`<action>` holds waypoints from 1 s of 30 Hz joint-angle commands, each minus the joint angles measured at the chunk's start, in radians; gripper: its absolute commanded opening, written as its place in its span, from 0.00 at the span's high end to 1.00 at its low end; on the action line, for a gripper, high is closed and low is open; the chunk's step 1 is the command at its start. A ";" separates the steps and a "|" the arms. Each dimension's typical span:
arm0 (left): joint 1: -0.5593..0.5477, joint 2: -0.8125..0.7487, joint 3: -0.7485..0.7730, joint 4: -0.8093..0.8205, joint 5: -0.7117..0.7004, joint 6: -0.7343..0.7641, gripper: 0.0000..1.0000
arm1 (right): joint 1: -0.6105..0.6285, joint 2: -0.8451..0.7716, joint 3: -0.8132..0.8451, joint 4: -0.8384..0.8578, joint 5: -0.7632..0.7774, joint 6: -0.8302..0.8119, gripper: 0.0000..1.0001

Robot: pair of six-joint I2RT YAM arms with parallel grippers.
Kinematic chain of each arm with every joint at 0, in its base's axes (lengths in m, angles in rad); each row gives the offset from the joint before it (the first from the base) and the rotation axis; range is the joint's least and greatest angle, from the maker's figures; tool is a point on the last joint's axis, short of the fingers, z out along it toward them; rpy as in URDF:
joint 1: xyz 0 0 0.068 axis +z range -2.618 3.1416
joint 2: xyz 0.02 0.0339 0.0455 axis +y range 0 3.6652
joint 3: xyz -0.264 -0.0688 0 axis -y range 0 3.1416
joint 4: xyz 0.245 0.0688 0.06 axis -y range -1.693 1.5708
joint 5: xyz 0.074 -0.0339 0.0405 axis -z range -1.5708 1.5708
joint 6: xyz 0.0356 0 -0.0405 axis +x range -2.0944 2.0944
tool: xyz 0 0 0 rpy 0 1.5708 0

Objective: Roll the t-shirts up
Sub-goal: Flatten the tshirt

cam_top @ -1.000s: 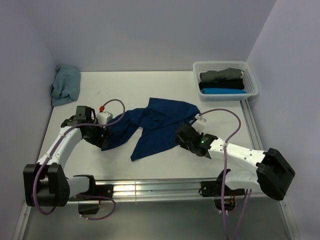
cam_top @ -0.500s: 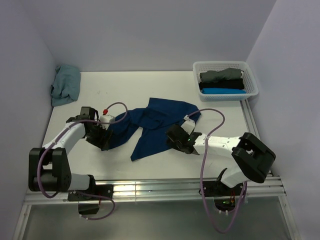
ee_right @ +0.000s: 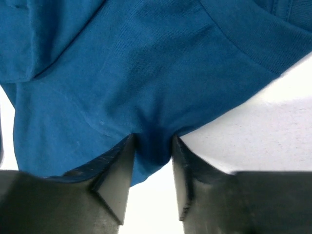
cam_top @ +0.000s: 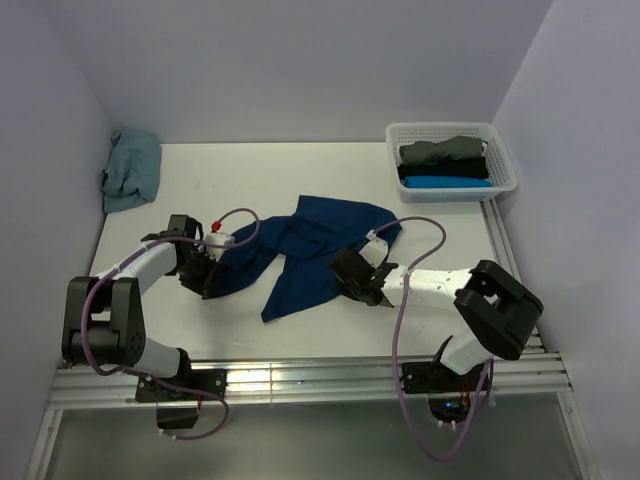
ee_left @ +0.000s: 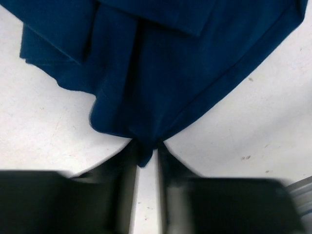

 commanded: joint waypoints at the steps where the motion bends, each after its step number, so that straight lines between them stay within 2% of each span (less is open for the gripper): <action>1: -0.005 0.006 0.012 0.019 0.007 -0.003 0.81 | 0.008 0.030 0.038 -0.039 0.037 0.015 0.62; 2: -0.005 -0.002 0.018 0.020 0.003 -0.006 0.87 | 0.008 0.028 0.044 -0.054 0.044 0.015 0.67; 3: -0.005 -0.009 0.035 0.017 -0.002 -0.009 0.93 | 0.008 0.024 0.046 -0.062 0.054 0.015 0.77; 4: -0.005 -0.026 0.042 0.014 -0.008 -0.018 0.99 | 0.008 0.019 0.052 -0.071 0.062 0.011 0.82; 6: -0.004 -0.045 0.076 0.010 -0.016 -0.032 1.00 | 0.005 -0.004 0.073 -0.114 0.089 -0.002 0.92; 9: 0.003 -0.065 0.134 0.002 -0.030 -0.049 1.00 | -0.006 -0.060 0.115 -0.208 0.125 -0.032 0.97; 19: 0.142 -0.098 0.389 -0.110 0.039 -0.049 1.00 | -0.092 -0.390 0.174 -0.404 0.195 -0.170 1.00; 26: 0.185 -0.108 0.602 -0.130 0.044 -0.110 1.00 | -0.142 -0.426 0.503 -0.550 0.263 -0.354 1.00; 30: 0.225 -0.083 0.758 -0.165 0.055 -0.143 1.00 | -0.193 -0.426 0.673 -0.564 0.251 -0.468 1.00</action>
